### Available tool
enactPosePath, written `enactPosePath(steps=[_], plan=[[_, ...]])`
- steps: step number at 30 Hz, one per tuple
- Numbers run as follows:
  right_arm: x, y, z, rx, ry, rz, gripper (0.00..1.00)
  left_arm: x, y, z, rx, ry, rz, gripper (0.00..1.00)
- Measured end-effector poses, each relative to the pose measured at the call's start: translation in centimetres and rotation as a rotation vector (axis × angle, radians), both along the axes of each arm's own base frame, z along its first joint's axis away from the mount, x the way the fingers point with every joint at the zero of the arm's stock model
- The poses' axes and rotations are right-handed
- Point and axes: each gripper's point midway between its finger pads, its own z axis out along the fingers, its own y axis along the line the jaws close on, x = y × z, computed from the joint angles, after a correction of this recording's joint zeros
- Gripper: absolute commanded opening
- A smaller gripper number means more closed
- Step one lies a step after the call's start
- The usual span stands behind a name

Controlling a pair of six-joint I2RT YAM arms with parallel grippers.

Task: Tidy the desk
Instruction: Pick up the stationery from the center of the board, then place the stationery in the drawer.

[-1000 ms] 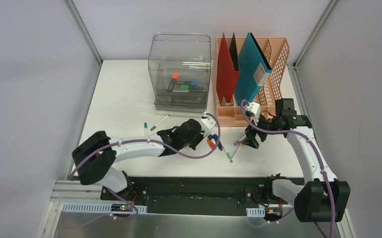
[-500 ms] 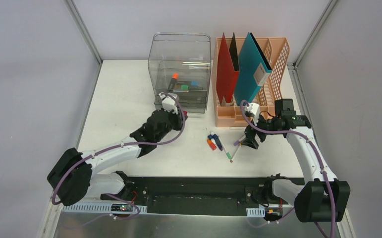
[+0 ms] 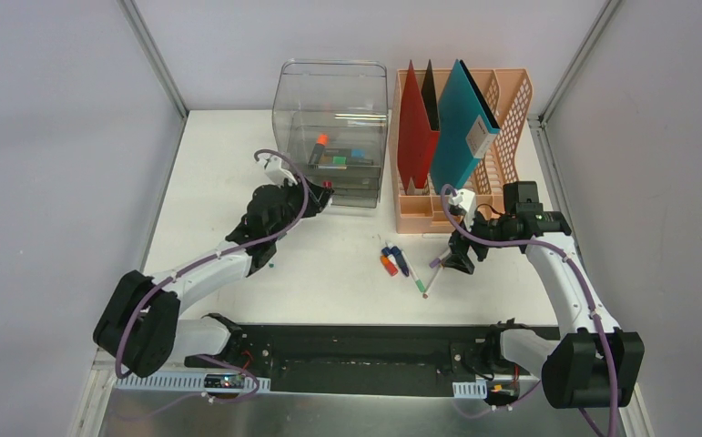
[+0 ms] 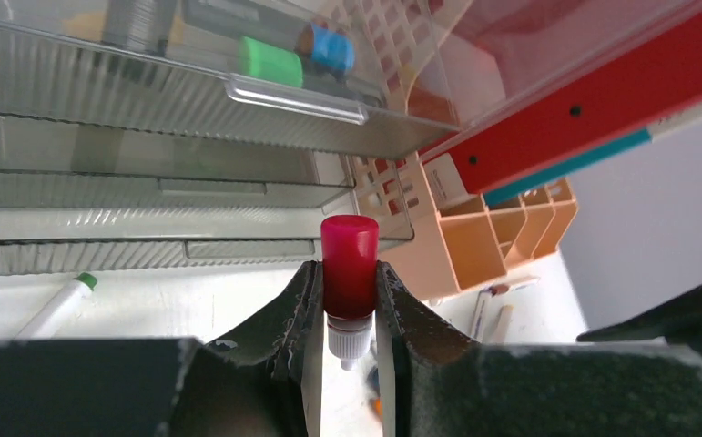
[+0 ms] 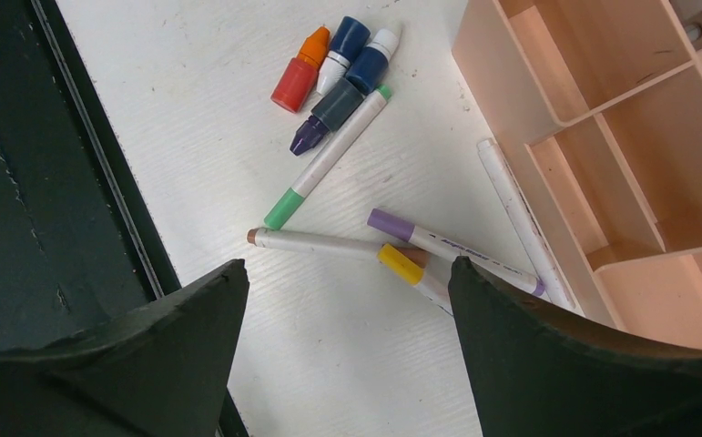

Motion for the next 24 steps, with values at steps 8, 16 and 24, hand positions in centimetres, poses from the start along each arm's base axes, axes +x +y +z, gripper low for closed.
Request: enactPosePath(steps=[8,16,24], plan=[[0.0,0.0,-0.1,0.000,0.000,0.003,0.84,3.2,1.2,-1.5,-0.267,0.156,0.080,0.00],[-0.2,0.1,-0.1,-0.001,0.002,0.010,0.84,4.7,2.0,-2.7,-0.393,0.298,0.196,0.11],[-0.2,0.2,-0.2,-0.002,-0.002,0.017,0.84,6.2,2.8,-1.5,-0.395,0.419,0.324,0.27]])
